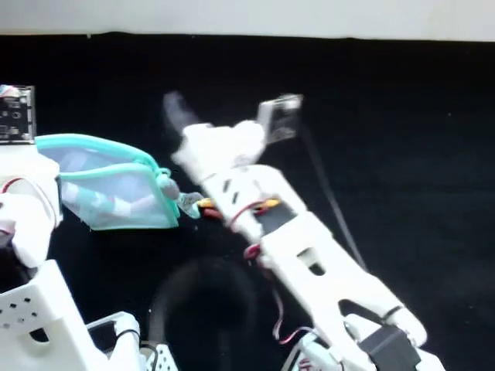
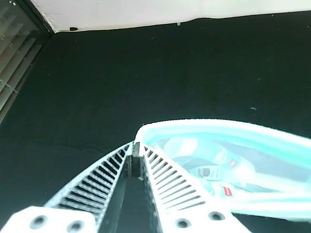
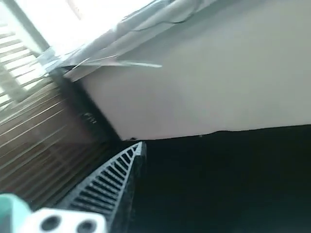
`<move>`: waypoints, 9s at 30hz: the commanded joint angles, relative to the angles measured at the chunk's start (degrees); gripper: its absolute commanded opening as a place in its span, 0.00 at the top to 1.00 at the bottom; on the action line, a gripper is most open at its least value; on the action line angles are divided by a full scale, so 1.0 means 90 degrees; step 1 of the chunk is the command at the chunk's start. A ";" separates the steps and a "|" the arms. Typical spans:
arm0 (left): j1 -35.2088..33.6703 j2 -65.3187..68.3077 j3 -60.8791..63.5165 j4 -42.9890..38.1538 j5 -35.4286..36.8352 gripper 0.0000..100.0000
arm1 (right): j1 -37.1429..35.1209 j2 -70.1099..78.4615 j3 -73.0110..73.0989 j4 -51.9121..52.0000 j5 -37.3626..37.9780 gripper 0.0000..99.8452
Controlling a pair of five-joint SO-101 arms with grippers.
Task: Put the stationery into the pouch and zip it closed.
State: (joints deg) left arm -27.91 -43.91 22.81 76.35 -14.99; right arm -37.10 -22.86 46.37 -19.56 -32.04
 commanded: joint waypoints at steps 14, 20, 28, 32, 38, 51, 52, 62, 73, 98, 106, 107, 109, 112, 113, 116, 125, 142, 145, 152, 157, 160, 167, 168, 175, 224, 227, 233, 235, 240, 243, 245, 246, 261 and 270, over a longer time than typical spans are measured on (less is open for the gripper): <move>0.0044 0.0083 0.0454 0.0039 0.0039 0.99 | 0.2046 -0.0503 0.3023 0.0054 -0.0098 0.38; 0.0044 0.0083 0.0493 -0.0049 0.0039 0.99 | 0.2046 -0.0708 0.1724 0.3121 0.2110 0.38; 0.0044 0.0083 0.0493 -0.0088 0.0039 0.99 | 0.1998 -0.0786 -0.0230 0.6286 0.5441 0.38; 0.0044 0.0083 0.0493 -0.0088 0.0039 0.99 | 0.1568 -0.0747 -0.0210 0.6969 0.7560 0.38; 0.0044 0.0083 0.0493 -0.0068 0.0039 0.99 | 0.0825 -0.0532 -0.0249 0.7458 0.8684 0.38; 0.0015 0.0054 0.0493 -0.0039 0.0039 0.99 | 0.0786 0.2545 -0.1324 0.6295 0.8684 0.38; 0.0015 0.0054 0.0493 -0.0039 0.0039 0.99 | 0.0786 0.2769 -0.1490 0.6295 0.8694 0.38; 0.0015 0.0063 0.0493 -0.0049 0.0039 0.99 | 0.0767 0.4498 -0.2867 0.6657 0.8664 0.49; 0.0015 0.0073 0.0493 -0.0049 0.0039 0.99 | 0.0786 0.4488 -0.3482 0.7243 0.8059 0.99; 0.0044 0.0093 0.0493 -0.0078 0.0039 0.99 | -0.0464 0.1314 -0.7497 0.7653 0.3389 0.99; 0.0054 0.0093 0.0493 -0.0078 0.0039 0.99 | -0.1382 0.1265 -0.7595 0.7643 0.3389 0.99; 0.0054 0.0093 0.0493 -0.0068 0.0039 0.99 | -0.1480 0.1304 -0.7712 0.7643 0.3389 0.99; 0.0054 0.0093 0.0493 -0.0068 0.0039 0.99 | -0.1665 0.1333 -0.7868 0.7634 0.3389 0.99; 0.0054 0.0093 0.0493 -0.0059 0.0039 0.99 | -0.1978 0.1333 -0.7976 0.7370 0.3409 0.99; 0.0054 0.0093 0.0493 -0.0059 0.0039 0.99 | -0.2037 0.1343 -0.7966 0.7204 0.3419 0.99; 0.0054 0.0093 0.0493 -0.0039 0.0039 0.99 | -0.2105 0.1587 -0.7966 0.6842 0.3419 0.99; 0.0054 0.0063 0.0493 -0.0068 0.0039 0.99 | -0.2320 0.2730 -0.7976 0.6032 0.3389 0.99; 0.0044 0.0054 0.0493 -0.0078 0.0039 0.99 | -0.2408 0.3101 -0.7028 0.6071 0.3389 0.99; 0.0044 0.0054 0.0493 -0.0078 0.0039 0.99 | -0.2320 0.3092 -0.6862 0.6071 0.3409 0.99; 0.0044 0.0054 0.0493 -0.0078 0.0039 0.99 | -0.2291 0.2867 -0.6882 0.7048 0.3419 0.99; 0.0044 0.0063 0.0493 -0.0088 0.0039 0.99 | -0.2291 0.2281 -0.6862 0.7780 0.3419 0.99; 0.0044 0.0063 0.0493 -0.0088 0.0039 0.99 | -0.2418 0.2125 -0.6862 0.8024 0.3429 0.99; 0.0024 0.0054 0.0493 -0.0088 0.0039 0.99 | -0.2662 0.2134 -0.6852 0.8122 0.3429 0.99; 0.0024 0.0054 0.0484 -0.0088 0.0039 0.99 | -0.2662 0.2134 -0.6852 0.8112 0.3429 0.99; 0.0024 0.0054 0.0484 -0.0088 0.0039 0.99 | -0.2672 0.2486 -0.6862 0.8103 0.3692 0.76; 0.0015 0.0083 0.0493 -0.0088 0.0039 0.99 | 0.0317 0.2623 -0.2476 0.9001 0.6672 0.57; 0.0015 0.0083 0.0493 -0.0088 0.0039 0.99 | 0.0005 0.2672 -0.2359 0.8708 0.6818 0.57; 0.0015 0.0083 0.0493 -0.0088 0.0039 0.99 | -0.0093 0.2681 -0.1802 0.7751 0.6896 0.57; 0.0015 0.0093 0.0493 -0.0088 0.0039 0.99 | -0.0083 0.2691 -0.1597 0.7477 0.7101 0.57; 0.0015 0.0093 0.0503 -0.0088 0.0039 0.99 | 0.0005 0.3277 -0.1538 0.7145 0.7258 0.58; 0.0015 0.0093 0.0503 -0.0088 0.0039 0.99 | 0.0210 0.3893 -0.2066 0.7184 0.7238 0.72; 0.0015 0.0093 0.0503 -0.0088 0.0039 0.99 | 0.0386 0.4215 -0.2593 0.7448 0.7004 0.87; 0.0015 0.0093 0.0503 -0.0088 0.0039 0.99 | 0.0503 0.4322 -0.2906 0.7614 0.6711 0.95; 0.0015 0.0093 0.0503 -0.0078 0.0039 0.99 | 0.1695 0.3170 -0.6491 0.9089 0.4982 0.99; 0.0044 0.0093 0.0620 -0.0088 0.0039 0.99 | 0.0669 0.1900 -0.7888 0.6901 0.2393 0.99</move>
State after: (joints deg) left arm -27.91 -44.26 24.31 75.12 -14.99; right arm -26.99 -1.14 -21.23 52.18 -5.05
